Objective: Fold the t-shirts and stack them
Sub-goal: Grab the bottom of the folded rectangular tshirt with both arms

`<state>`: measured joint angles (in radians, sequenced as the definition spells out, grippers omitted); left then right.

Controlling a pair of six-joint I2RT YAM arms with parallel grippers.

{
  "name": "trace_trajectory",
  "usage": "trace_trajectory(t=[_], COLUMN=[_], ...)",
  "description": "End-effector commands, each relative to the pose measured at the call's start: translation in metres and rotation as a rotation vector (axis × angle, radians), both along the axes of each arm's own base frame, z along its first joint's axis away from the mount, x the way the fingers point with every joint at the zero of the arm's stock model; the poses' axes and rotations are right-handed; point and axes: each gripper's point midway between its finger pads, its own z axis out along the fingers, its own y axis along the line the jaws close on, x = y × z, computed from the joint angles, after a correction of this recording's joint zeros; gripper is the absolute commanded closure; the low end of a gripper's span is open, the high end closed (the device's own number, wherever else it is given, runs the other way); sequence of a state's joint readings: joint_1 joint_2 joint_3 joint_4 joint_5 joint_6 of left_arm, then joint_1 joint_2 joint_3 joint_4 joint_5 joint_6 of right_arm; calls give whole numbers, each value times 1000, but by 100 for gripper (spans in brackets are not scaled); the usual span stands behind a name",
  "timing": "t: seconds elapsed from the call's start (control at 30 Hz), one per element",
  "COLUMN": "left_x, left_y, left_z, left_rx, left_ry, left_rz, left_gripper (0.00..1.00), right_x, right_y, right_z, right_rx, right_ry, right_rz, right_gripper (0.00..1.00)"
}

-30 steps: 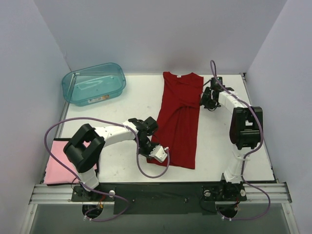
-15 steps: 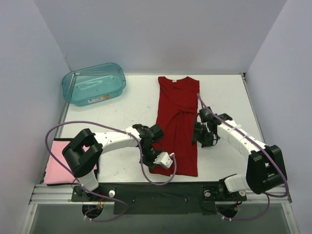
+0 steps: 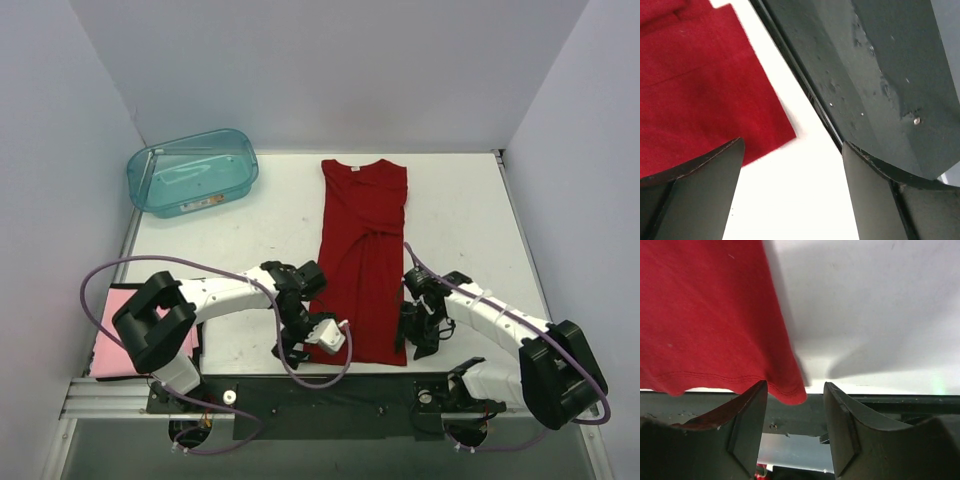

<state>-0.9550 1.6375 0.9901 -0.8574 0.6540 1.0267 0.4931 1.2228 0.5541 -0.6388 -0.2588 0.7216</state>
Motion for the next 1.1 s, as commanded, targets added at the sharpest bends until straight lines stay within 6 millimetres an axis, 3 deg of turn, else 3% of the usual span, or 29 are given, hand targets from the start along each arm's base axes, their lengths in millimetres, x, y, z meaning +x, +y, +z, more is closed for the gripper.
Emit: trace_trajectory(t=[0.0, 0.17, 0.33, 0.4, 0.47, 0.5, 0.53, 0.57, 0.6, 0.63, 0.73, 0.77, 0.9, 1.07], left_x=[-2, 14, 8, 7, 10, 13, 17, 17, 21, 22, 26, 25, 18, 14], left_y=[7, -26, -30, -30, -33, -35, -35, -35, -36, -37, -42, -44, -57, -61], left_z=[3, 1, -16, -21, -23, -24, -25, -26, -26, -26, -22, -20, 3, 21], left_rx=[-98, -173, -154, -136, -131, -128, -126, -121, -122, -122, -128, -126, -147, -142], left_ry=[-89, -152, -178, -205, -220, -230, -246, -249, -268, -272, -277, -262, -181, -97], left_rz=[-150, -145, -134, -130, -112, -99, -93, -86, -79, -68, -44, -26, 11, 85], left_gripper=[10, 9, 9, 15, 26, 43, 53, 75, 84, 100, 100, 100, 100, 100], right_x=[-26, -29, -21, -15, -11, -7, -6, -2, -1, 0, 4, 2, 8, 3], right_y=[0, 4, -3, -3, -4, -2, -1, 1, 0, 0, -7, -11, -3, 7], right_z=[-6, -16, -18, -16, -15, -12, -10, -6, -5, -4, -10, -16, -14, 1], right_rx=[13, 38, 1, -4, -10, -4, -2, 6, 3, 0, -31, -42, 16, 92], right_ry=[86, 104, 59, 40, 27, 17, 18, 4, 1, -10, -22, -5, -10, -3], right_rz=[-41, -55, -72, -82, -81, -76, -73, -71, -71, -72, -78, -84, -81, -57], right_gripper=[56, 58, 67, 68, 67, 67, 66, 64, 63, 63, 67, 76, 97, 100])
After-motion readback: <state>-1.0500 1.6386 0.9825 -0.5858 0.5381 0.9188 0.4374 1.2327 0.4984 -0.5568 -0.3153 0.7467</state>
